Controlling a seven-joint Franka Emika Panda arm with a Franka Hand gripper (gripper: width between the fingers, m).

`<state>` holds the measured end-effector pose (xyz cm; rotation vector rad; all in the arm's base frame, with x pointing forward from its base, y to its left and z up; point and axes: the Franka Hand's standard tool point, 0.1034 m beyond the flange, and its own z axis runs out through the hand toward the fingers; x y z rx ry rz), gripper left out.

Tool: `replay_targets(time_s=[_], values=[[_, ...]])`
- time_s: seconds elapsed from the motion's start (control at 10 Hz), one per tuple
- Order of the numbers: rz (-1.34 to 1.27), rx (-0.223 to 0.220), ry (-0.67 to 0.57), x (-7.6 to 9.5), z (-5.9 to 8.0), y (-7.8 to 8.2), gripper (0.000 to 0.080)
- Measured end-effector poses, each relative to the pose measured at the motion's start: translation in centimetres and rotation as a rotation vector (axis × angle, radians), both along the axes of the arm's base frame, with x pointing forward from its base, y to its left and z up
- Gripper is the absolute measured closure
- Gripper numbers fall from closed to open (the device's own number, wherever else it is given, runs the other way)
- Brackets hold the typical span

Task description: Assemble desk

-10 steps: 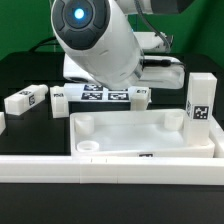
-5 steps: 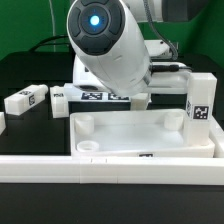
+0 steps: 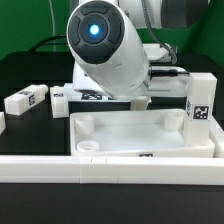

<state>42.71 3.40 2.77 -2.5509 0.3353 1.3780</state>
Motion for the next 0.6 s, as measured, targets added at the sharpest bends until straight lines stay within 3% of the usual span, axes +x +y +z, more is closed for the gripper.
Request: replay_targets(time_s=[0.1,0.2,0.6], values=[[0.004,0.019,0.065,-0.2,-0.2,-0.1,0.0151],[0.005,0.011,0.034,0.8,-0.7,-0.1,0.0151],[0.005,0.009,0.032,0.8,-1.1,-0.2,0.0151]])
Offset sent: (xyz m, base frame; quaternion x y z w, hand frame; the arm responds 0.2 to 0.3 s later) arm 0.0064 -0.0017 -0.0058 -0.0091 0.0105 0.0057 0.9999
